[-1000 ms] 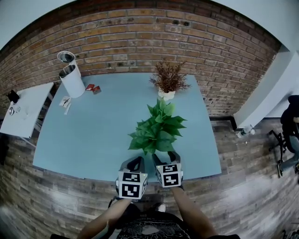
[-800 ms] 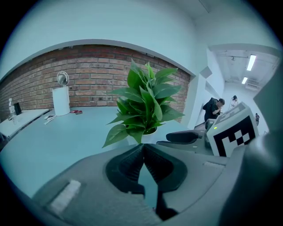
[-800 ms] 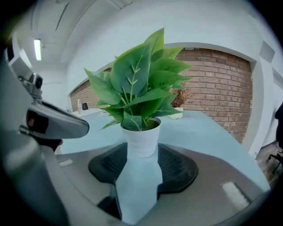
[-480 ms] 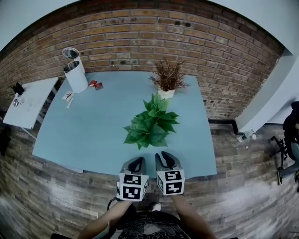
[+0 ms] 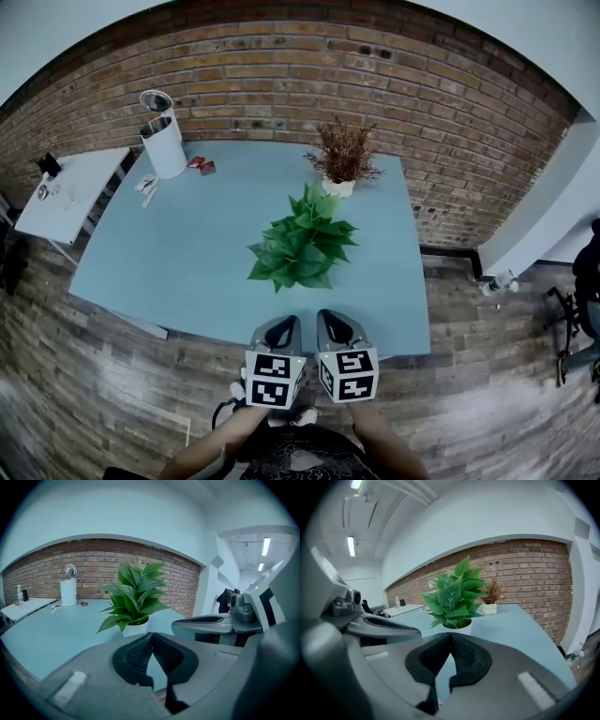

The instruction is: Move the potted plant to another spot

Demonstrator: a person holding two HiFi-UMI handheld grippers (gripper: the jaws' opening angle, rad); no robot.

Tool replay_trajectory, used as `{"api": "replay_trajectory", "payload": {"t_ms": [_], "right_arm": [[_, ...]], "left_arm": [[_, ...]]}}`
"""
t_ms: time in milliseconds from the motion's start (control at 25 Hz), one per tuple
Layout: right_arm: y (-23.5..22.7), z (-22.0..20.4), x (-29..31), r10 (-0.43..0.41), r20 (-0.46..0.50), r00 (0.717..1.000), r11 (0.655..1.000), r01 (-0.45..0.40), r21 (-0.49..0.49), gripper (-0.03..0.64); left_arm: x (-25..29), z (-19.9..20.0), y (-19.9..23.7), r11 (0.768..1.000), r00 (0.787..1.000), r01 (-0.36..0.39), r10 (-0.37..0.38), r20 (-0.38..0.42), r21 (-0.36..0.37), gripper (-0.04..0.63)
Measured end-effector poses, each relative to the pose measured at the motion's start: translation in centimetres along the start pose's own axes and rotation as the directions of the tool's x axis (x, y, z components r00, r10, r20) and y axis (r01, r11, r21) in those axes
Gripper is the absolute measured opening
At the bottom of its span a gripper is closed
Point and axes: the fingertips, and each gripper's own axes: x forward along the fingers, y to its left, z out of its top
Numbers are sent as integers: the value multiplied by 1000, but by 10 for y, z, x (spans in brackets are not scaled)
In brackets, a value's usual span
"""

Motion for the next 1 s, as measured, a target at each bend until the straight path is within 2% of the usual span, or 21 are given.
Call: {"api": "replay_trajectory", "payload": {"t_ms": [360, 1000], "right_arm": [[10, 3, -6, 29, 1, 1000, 999, -29, -15, 6], [20, 6, -4, 68, 20, 998, 998, -68, 9, 6]], "left_arm": [[-10, 6, -8, 999, 999, 23, -24, 42, 23, 2], [-13, 0, -7, 1000, 1000, 9, -10, 8, 19, 2]]}}
